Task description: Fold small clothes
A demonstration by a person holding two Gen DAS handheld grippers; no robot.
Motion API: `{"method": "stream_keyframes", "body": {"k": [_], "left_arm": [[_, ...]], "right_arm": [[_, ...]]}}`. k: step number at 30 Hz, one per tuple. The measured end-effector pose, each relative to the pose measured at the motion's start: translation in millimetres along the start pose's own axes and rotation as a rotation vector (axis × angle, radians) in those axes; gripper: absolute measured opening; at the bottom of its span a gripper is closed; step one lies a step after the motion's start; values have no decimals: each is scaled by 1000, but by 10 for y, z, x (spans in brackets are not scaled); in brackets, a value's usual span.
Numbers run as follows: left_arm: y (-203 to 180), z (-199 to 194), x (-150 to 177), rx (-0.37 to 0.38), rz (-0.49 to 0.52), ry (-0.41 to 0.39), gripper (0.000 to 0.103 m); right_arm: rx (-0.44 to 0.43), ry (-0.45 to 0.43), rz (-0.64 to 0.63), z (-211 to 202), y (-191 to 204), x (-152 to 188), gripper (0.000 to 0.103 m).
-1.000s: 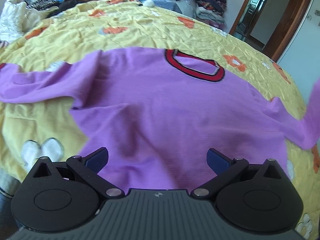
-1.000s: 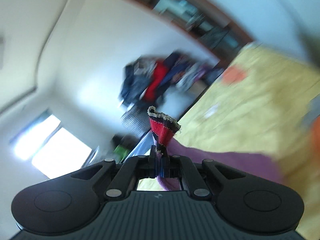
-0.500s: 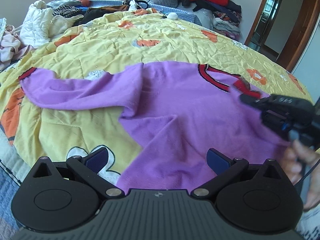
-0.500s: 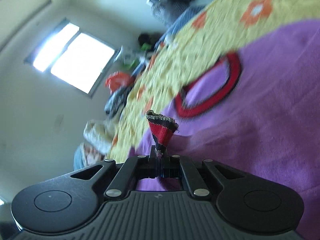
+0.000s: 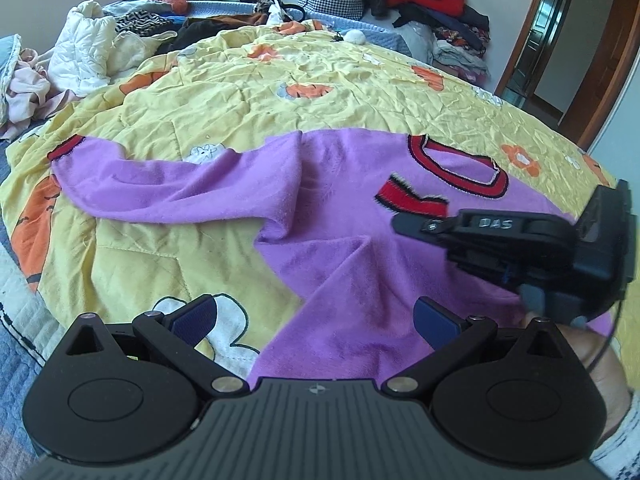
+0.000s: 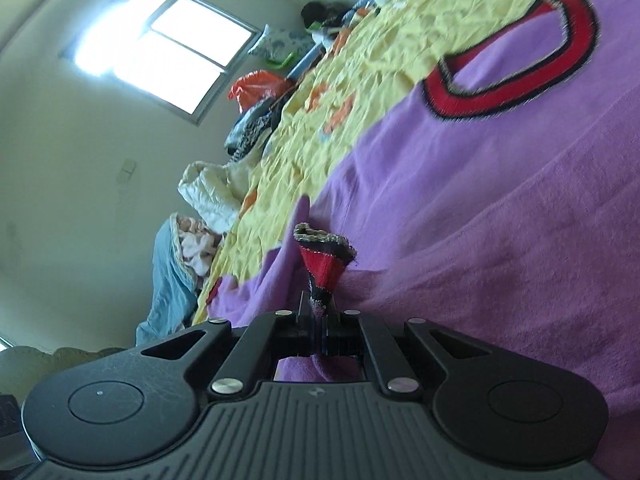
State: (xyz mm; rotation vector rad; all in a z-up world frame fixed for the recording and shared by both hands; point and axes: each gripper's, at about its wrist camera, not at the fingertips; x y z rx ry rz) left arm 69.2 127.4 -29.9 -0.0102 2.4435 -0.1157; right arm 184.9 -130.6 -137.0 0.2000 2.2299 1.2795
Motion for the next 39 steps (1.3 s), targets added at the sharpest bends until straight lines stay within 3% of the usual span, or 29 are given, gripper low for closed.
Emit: {"method": "stream_keyframes", "body": {"k": [5,11,15,17,19,23,25,26,27,29,32,34,36,38,39], "left_arm": [[27,-4,-7,-5,-3,-1,103],[63,11,1,-7,-10,3,103],[85,37,6,-14,-17,9,103],[94,51,4,-10,-22,6,103],[84,78,-8,-9,-27,5,103],[83,115,-60,2,-56,1,103],[91,104,-97,11,-73,-12,103],[99,100,-119,9,-80,-17,103],[112,95,-146,5,-89,-20,103],[158,70,-190,3,-110,-32,103],[256,37,-270,-13,-144,-52,103],[337,21,-321,-22,-173,-65,103],[422,23,-365,-20,-209,-67,103],[492,23,-386,-10,-248,-60,103],[525,26,-386,-4,-266,-55,103]], "right_arm": [[-5,14,7,173,53,-22,3],[55,62,-42,360,52,41,3],[101,-24,-51,277,42,19,3],[151,-64,-141,253,148,37,3],[198,-42,-178,329,183,57,3],[187,14,-208,471,212,105,6],[185,35,-228,500,277,130,12],[163,58,-222,490,300,126,25],[125,77,-202,432,310,119,50],[52,54,-181,211,313,123,88],[96,-15,-163,-207,241,180,89],[67,16,-196,-369,234,324,89],[94,82,-252,-357,266,502,71],[171,114,-355,-232,355,657,67],[199,113,-416,-169,405,718,55]]}}
Point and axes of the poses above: each gripper's, at about its wrist camera, not at the fingertips, and z roughly the way its jaws point, y to its left, x to its underside, and after that the axes turned 3 degrees about z, right-handed
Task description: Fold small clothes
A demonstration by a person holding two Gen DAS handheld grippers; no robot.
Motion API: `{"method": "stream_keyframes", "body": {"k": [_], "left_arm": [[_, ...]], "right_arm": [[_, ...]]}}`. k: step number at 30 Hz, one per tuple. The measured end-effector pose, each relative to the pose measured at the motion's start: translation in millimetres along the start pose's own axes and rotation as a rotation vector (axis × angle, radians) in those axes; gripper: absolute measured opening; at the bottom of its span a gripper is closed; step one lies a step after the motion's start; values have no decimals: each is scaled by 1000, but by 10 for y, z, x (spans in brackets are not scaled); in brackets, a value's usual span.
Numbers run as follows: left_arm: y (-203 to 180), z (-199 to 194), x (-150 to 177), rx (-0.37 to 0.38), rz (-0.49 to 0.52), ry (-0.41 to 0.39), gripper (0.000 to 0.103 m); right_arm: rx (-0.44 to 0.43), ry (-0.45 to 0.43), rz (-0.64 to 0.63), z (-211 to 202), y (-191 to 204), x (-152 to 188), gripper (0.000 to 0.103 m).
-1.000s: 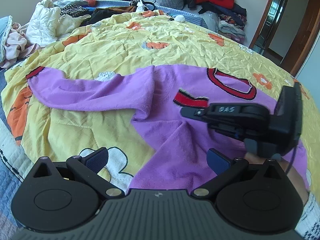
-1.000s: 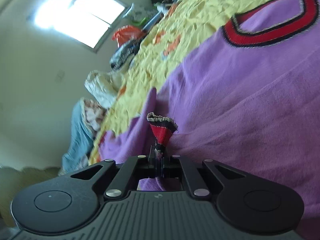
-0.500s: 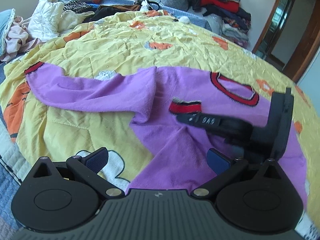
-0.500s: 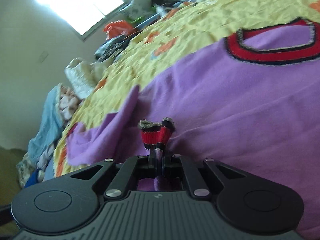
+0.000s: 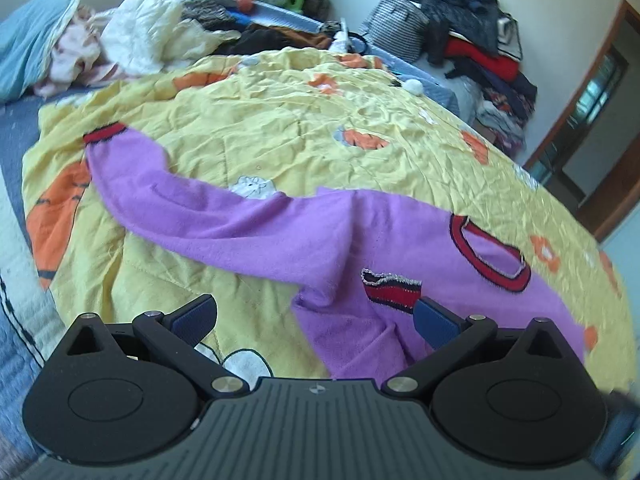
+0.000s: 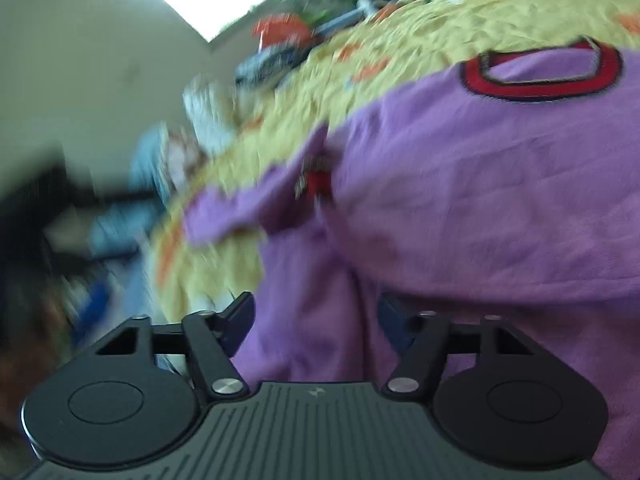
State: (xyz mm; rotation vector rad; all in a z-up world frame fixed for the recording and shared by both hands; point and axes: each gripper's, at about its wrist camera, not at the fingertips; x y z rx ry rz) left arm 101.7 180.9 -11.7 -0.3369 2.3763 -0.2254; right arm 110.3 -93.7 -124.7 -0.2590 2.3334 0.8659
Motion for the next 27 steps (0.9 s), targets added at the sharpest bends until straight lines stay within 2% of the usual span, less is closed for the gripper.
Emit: {"method": "stream_keyframes", "body": {"k": [1,2,6,8,9,10,11,13,14,15,16,18,20,22,23,25,27], "left_arm": [[23,-3,-3,4,-16,7,103],[40,-9,-4,9,-27,13,103],[12,-67,-2,37,-17,-21,103],[-75,-23,-33,46,16,-6,103],[-136,13,-45,56,41,1,103],[-216,61,-56,65,75,4,103],[-313,132,-59,61,114,15,103],[-527,309,-55,56,207,46,103],[-633,420,-40,55,262,59,103],[-731,552,-13,38,313,82,103],[-808,705,24,20,354,114,103],[-913,997,125,-17,416,172,103],[-954,1216,233,-75,463,189,103],[-958,1356,318,-130,517,172,103],[-936,1377,329,-141,518,150,103],[-870,1383,269,-132,471,147,103],[-826,1396,214,-163,439,139,103]], "right_arm": [[11,4,-44,33,77,21,37],[2,12,-64,51,137,40,5],[-79,55,-198,43,416,215,4],[-147,118,-273,43,553,348,4],[-141,159,-334,70,639,432,5],[-109,145,-406,59,718,518,5],[-103,135,-437,35,760,551,10],[-147,156,-357,-62,682,485,32],[-182,141,-301,-172,593,439,59],[-204,111,-257,-319,484,400,78],[-199,79,-230,-487,368,362,80],[-110,-11,-195,-871,43,298,80],[83,-129,-125,-1268,-409,189,80],[298,-255,-33,-1622,-967,37,80],[375,-310,32,-1770,-1274,-46,80],[466,-365,162,-1950,-1848,-217,80],[461,-367,254,-1973,-2289,-369,78]]}}
Point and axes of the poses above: each gripper's, at about its wrist camera, not at the fingertips, and z roughly the way its jaws point, y to its left, x to its underside, and after that the axes turned 3 degrees about z, right-handed
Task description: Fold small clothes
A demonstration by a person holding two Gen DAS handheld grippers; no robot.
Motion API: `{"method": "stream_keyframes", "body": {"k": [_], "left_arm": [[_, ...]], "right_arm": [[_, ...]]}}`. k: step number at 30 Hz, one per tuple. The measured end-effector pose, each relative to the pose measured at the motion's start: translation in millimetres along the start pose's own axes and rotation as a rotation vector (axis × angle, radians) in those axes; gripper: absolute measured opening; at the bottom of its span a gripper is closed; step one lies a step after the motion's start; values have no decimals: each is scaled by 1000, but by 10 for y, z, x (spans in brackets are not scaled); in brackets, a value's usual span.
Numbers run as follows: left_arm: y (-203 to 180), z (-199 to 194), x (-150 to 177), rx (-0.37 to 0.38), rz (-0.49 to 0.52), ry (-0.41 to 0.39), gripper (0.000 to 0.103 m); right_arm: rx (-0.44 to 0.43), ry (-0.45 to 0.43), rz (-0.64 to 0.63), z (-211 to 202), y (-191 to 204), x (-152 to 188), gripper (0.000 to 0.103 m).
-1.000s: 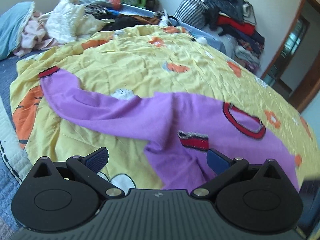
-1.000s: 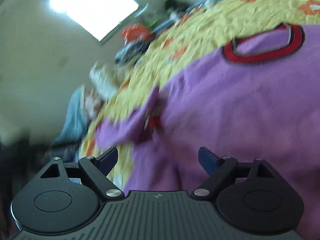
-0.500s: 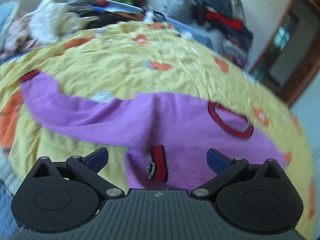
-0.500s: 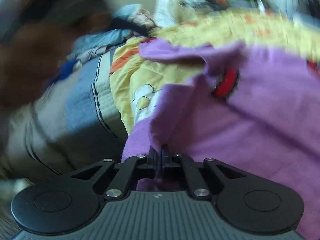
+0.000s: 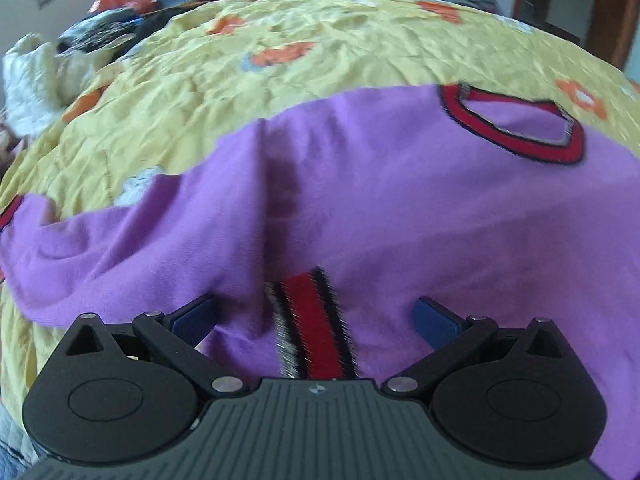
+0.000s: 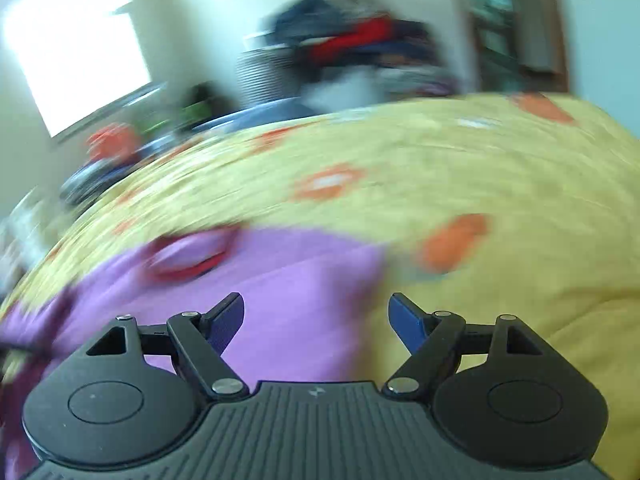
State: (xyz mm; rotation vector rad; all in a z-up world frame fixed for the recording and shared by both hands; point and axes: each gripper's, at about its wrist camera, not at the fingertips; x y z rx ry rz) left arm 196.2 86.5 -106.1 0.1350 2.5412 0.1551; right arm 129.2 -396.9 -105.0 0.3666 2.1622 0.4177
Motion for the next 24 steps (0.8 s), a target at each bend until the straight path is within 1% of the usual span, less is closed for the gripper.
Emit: {"method": "stream_keyframes", "body": {"k": [1,2,3,4,5,6,7,9,12,13,15,17,20,21,22,23,24], "left_arm": [[28,6,-22,-25,-17,-8,103],[56,3,-21,-35,-27,-23,103],[74,2,-23,-32,-25,-32,103],[90,13,-20,-24,-21,-24,103],[98,15,-18,-16,-23,-17,103],[97,9,-13,-10,-22,-17,103],[73,1,-8,-10,-11,-17,103],[5,-7,-8,-24,24,-35,103],[-135,5,-45,-64,86,-68,103],[-184,17,-67,-80,107,-80,103],[-271,35,-116,-100,140,-96,103],[-351,67,-180,-110,175,-116,103],[-479,132,-278,-141,244,-156,103],[-520,161,-298,-154,271,-179,103],[-561,215,-321,-188,307,-200,103],[-593,259,-332,-227,341,-233,103],[-605,289,-346,-254,369,-252,103]], "right_arm": [[-4,8,37,112,-107,-67,77],[-17,19,72,220,-190,-118,74],[-34,41,108,339,-251,-159,58],[-39,67,131,428,-291,-176,45],[-38,104,125,534,-280,-179,25],[-42,101,101,584,-249,-175,21],[-43,104,97,616,-236,-198,20],[-80,117,113,640,-233,-211,3],[-39,64,-1,475,-85,-226,3],[-42,42,-7,454,-81,-268,3],[-23,-2,-32,361,-62,-341,2],[7,-15,-84,330,-21,-391,2],[68,3,-114,413,-69,-416,2],[123,15,-123,492,-115,-396,0],[208,18,-152,566,-175,-373,0],[254,40,-164,626,-257,-357,0],[222,64,-115,628,-363,-368,1]]}}
Point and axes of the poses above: each gripper's, at about its wrist camera, not at the fingertips, and z roughly the way its jaws point, y to its left, x to its underside, and after that the axes turned 3 degrees about z, right-handed
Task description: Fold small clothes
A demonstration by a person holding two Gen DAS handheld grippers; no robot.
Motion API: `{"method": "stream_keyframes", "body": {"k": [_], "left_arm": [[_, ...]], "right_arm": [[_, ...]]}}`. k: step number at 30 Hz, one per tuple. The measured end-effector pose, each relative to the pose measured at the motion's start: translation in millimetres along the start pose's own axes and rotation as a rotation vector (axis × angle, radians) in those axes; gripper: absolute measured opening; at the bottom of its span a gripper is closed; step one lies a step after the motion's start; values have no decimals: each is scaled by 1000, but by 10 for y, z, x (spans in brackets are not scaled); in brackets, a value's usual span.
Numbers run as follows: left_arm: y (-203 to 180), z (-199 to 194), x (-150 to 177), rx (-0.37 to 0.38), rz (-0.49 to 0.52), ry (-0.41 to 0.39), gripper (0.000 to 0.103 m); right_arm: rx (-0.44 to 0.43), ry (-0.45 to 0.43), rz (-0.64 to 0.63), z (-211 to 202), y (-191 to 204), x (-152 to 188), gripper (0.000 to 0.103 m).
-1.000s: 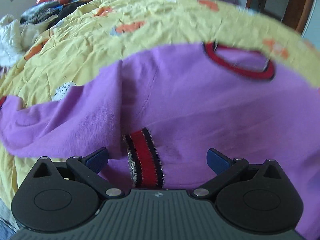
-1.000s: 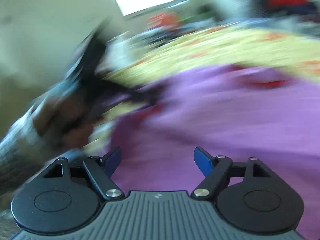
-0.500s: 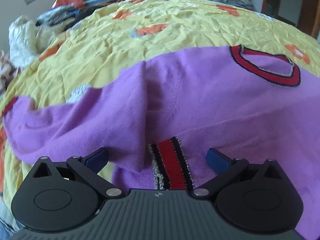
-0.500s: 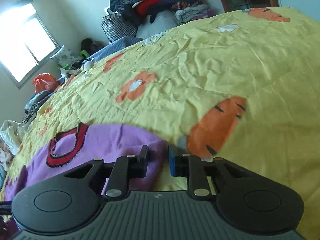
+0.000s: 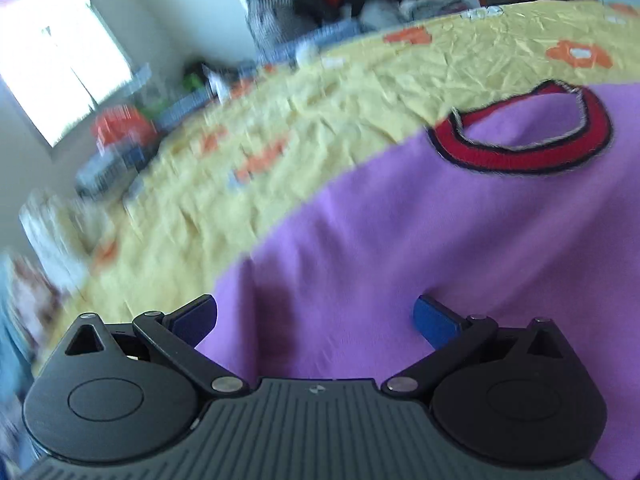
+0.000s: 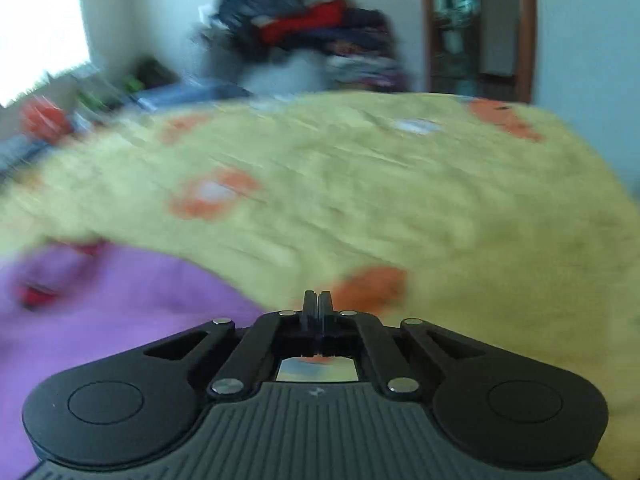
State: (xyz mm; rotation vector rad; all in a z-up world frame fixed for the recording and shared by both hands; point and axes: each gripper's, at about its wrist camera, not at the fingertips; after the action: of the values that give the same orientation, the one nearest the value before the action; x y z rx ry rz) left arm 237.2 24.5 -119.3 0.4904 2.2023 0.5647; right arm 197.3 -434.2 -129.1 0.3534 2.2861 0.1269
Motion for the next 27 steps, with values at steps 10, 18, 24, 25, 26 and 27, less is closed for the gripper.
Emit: {"method": "stream_keyframes", "body": {"k": [10,18,24,25,26,27], "left_arm": [[1096,0,109,110,-274,113,103],[1396,-296,404,97,-347,110,103],[1545,-491,604,98,-341,103,103],[1561,-508,632,96,-335,100,103],[1577,-529,656,95,-331,98,103],[1594,-540,678,98,-329,95,103]], "right_arm": [[-509,-111,-275,-928,1734,449,89],[-691,41,-573,-470,3674,1120,84],[-601,80,-615,-318,4031,1403,6],[-606,96,-569,-297,4004,1367,6],[-613,108,-523,-270,3966,1326,5],[-626,109,-480,-258,3896,1272,5]]}}
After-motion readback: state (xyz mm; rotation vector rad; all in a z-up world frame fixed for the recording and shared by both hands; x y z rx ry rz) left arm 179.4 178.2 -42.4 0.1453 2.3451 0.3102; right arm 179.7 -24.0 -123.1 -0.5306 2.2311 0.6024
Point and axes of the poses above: each gripper's, at about its wrist camera, not at the fingertips, and z roughly the way its jaws point, y to its left, x to its underside, and after that the axes turned 3 degrees about z, right-handed
